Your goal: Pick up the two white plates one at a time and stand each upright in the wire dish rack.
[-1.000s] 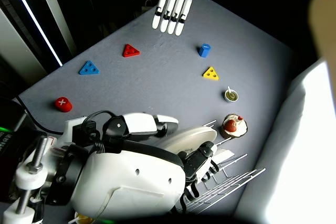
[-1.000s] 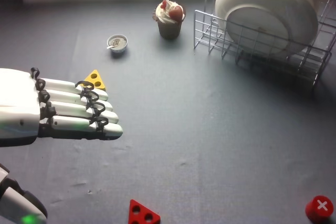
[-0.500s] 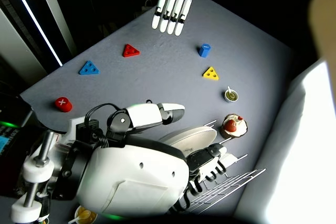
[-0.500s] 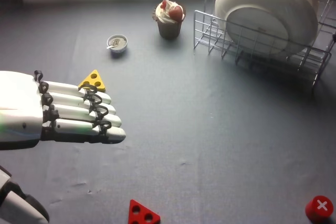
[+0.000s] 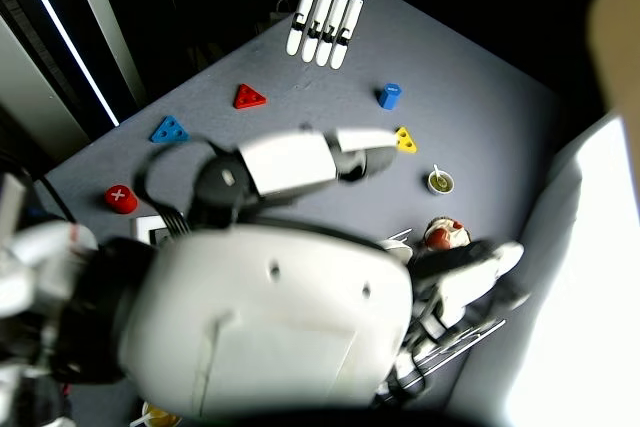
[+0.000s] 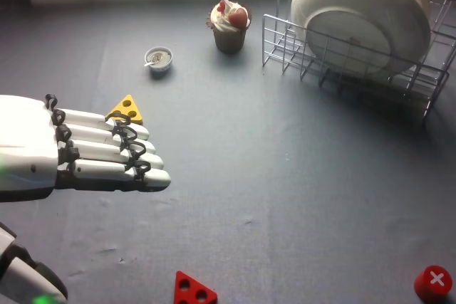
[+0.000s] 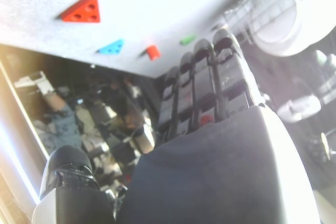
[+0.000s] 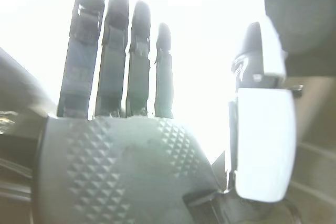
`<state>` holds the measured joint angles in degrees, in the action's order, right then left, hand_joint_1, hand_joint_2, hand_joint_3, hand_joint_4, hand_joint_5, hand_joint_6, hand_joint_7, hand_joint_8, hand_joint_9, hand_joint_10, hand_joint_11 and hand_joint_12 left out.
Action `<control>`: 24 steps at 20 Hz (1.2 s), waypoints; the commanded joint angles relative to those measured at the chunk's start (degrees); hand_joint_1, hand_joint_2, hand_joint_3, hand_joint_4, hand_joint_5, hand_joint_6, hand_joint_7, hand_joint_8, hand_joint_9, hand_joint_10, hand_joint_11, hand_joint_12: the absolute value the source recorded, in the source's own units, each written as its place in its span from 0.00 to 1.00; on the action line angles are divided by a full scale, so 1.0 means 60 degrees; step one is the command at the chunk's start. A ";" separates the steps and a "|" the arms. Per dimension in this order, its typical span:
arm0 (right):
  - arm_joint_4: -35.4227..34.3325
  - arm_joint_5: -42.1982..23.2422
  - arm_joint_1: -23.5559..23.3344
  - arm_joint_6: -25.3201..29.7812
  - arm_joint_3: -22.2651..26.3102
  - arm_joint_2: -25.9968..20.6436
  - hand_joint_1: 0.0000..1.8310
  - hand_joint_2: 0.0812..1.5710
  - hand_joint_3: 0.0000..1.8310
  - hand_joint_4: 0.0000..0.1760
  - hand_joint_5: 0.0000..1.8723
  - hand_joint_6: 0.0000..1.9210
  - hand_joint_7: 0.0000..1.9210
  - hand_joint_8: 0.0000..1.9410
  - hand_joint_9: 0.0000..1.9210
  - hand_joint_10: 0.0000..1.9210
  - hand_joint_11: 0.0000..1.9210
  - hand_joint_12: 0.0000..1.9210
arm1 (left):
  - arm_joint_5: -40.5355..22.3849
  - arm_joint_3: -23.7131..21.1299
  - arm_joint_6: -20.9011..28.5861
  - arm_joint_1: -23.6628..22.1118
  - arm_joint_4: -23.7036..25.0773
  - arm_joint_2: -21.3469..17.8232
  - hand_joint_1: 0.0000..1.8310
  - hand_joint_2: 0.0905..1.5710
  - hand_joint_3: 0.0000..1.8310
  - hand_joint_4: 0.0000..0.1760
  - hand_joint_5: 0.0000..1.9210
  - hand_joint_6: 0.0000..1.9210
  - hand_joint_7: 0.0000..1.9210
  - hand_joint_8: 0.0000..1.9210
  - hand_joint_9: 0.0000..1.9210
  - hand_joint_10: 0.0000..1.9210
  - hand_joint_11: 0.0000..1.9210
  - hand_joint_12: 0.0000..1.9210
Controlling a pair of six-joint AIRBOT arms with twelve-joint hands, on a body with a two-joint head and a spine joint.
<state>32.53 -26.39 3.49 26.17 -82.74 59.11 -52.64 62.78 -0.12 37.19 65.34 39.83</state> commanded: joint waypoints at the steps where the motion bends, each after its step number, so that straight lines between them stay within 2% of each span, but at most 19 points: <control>1: 0.0183 -0.2194 -0.0150 0.0372 -0.0019 -0.0044 0.24 0.66 0.01 0.30 0.20 0.00 0.28 0.00 0.26 0.00 0.27 0.00 | -0.0629 -0.0026 0.0020 -0.0091 -0.0611 -0.0051 0.03 0.57 0.00 0.00 0.04 0.00 0.07 0.00 0.07 0.00 0.07 0.01; 3: 0.1397 -0.3849 -0.0150 0.1123 -0.0239 -0.0043 0.24 0.65 0.00 0.26 0.17 0.00 0.23 0.00 0.22 0.00 0.22 0.00 | -0.0626 -0.0027 0.0020 -0.0091 -0.0629 -0.0057 0.03 0.57 0.00 0.00 0.04 0.00 0.06 0.00 0.06 0.00 0.07 0.01; 4: 0.1928 -0.4780 -0.0080 0.1374 -0.0373 -0.0040 0.24 0.66 0.01 0.00 0.19 0.01 0.22 0.00 0.22 0.00 0.23 0.00 | -0.0622 -0.0027 0.0020 -0.0091 -0.0644 -0.0057 0.04 0.57 0.00 0.00 0.04 0.00 0.06 0.00 0.06 0.00 0.08 0.01; 7: 0.3235 -0.6929 0.0099 0.1137 -0.0448 -0.0338 0.38 0.60 0.00 0.00 0.24 0.00 0.24 0.00 0.24 0.00 0.25 0.01 | -0.0607 -0.0029 0.0020 -0.0091 -0.0659 -0.0058 0.04 0.57 0.00 0.00 0.05 0.00 0.06 0.00 0.06 0.00 0.07 0.01; 9: 0.4034 -0.7722 0.0202 0.0684 -0.0311 -0.0641 0.37 0.59 0.00 0.00 0.22 0.00 0.24 0.00 0.23 0.00 0.23 0.00 | -0.0611 -0.0037 0.0020 -0.0091 -0.0659 -0.0063 0.04 0.57 0.00 0.00 0.06 0.00 0.07 0.00 0.07 0.00 0.08 0.01; 11: 0.4632 -0.7881 0.0442 -0.0119 -0.0040 -0.0915 0.38 0.54 0.00 0.00 0.21 0.00 0.23 0.00 0.22 0.00 0.22 0.00 | -0.0603 -0.0046 0.0020 -0.0090 -0.0659 -0.0065 0.03 0.57 0.00 0.00 0.05 0.00 0.07 0.00 0.07 0.00 0.08 0.01; 13: 0.4876 -0.8053 0.0769 -0.0660 0.0181 -0.1124 0.37 0.54 0.00 0.00 0.19 0.00 0.21 0.00 0.20 0.00 0.20 0.00 | -0.0595 -0.0049 0.0020 -0.0090 -0.0659 -0.0069 0.03 0.57 0.00 0.00 0.06 0.00 0.08 0.00 0.08 0.01 0.09 0.01; 15: 0.5012 -0.8253 0.1525 -0.1816 0.0535 -0.1500 0.36 0.56 0.00 0.00 0.19 0.00 0.21 0.00 0.20 0.00 0.20 0.00 | -0.0599 -0.0061 0.0020 -0.0090 -0.0659 -0.0069 0.03 0.58 0.00 0.00 0.06 0.00 0.08 0.00 0.07 0.00 0.08 0.01; 16: 0.4910 -0.8221 0.1855 -0.2411 0.0683 -0.1624 0.36 0.55 0.00 0.00 0.20 0.00 0.21 0.00 0.20 0.00 0.20 0.00 | -0.0597 -0.0063 0.0020 -0.0090 -0.0659 -0.0069 0.04 0.57 0.00 0.00 0.07 0.01 0.09 0.01 0.08 0.00 0.08 0.01; 19: 0.3381 -0.7625 0.3018 -0.4363 0.1277 -0.1929 0.35 0.55 0.00 0.00 0.20 0.00 0.22 0.00 0.20 0.00 0.20 0.00 | -0.0607 -0.0066 0.0020 -0.0089 -0.0658 -0.0075 0.03 0.57 0.00 0.00 0.05 0.00 0.07 0.00 0.07 0.00 0.08 0.01; 22: 0.2524 -0.7114 0.3344 -0.4475 0.1397 -0.1879 0.36 0.55 0.00 0.00 0.20 0.00 0.21 0.00 0.20 0.00 0.20 0.00 | -0.0600 -0.0068 0.0020 -0.0089 -0.0658 -0.0080 0.01 0.59 0.00 0.00 0.03 0.00 0.04 0.00 0.04 0.00 0.05 0.00; 24: 0.2497 -0.7029 0.3492 -0.4476 0.1477 -0.1862 0.37 0.57 0.01 0.00 0.19 0.00 0.21 0.00 0.19 0.00 0.19 0.00 | -0.0610 -0.0079 0.0020 -0.0089 -0.0658 -0.0080 0.01 0.58 0.00 0.00 0.03 0.00 0.04 0.00 0.04 0.00 0.05 0.00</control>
<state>51.48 -64.20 24.60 -0.86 -74.06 48.21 -52.34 62.65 -0.10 37.19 65.08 39.81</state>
